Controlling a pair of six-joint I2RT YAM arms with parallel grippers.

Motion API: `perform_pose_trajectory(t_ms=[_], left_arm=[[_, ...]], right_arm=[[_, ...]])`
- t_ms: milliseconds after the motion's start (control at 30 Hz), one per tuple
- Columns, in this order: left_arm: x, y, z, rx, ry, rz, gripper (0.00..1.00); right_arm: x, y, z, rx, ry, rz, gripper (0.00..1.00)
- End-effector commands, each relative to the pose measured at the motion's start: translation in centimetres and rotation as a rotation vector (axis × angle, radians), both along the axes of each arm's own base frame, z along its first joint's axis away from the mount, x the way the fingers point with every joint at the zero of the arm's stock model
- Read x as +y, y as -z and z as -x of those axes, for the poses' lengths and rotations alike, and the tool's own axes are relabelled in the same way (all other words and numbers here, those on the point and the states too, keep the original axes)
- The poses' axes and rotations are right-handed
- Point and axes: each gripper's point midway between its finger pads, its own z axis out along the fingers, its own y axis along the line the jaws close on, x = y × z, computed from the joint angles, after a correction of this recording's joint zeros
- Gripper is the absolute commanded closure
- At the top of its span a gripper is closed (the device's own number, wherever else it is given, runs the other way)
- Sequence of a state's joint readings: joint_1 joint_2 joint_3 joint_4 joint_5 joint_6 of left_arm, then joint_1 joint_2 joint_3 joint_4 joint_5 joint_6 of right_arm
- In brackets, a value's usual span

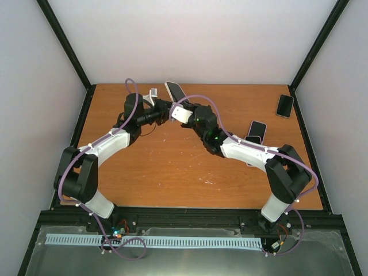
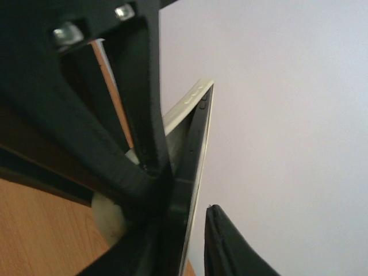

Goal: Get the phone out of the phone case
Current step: Remove the phone case from the phone.

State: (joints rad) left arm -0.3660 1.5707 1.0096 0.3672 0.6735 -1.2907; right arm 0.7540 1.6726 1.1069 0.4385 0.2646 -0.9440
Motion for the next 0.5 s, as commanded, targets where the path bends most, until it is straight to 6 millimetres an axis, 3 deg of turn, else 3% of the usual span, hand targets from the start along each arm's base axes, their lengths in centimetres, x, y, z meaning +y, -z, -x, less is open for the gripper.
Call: perform_pose_trajectory(t_ms=[0,167,300,467], left_arm=[[-5.5,-4.1,10.9,-0.098,0.539,0.090,0.99],[-5.4,-3.5,10.6,-0.086,0.514,0.074,1.00],[-5.5,-2.4,9.6,-0.064,0.475,0.052,0.99],[-5.2,-0.8,7.8,-0.036,0.403,0.005,0.99]], right_arm=[[-1.9,-1.4,-2.6,-0.025,0.096,-0.067,0.83],[-2.7,-4.0,-1.7,-0.014,0.102,-0.107,0.97],[-3.2,-5.7,-1.2,0.031,0.102,-0.136,0.97],[-3.5,-5.9,-0.4,0.111,0.074,-0.149,0.97]])
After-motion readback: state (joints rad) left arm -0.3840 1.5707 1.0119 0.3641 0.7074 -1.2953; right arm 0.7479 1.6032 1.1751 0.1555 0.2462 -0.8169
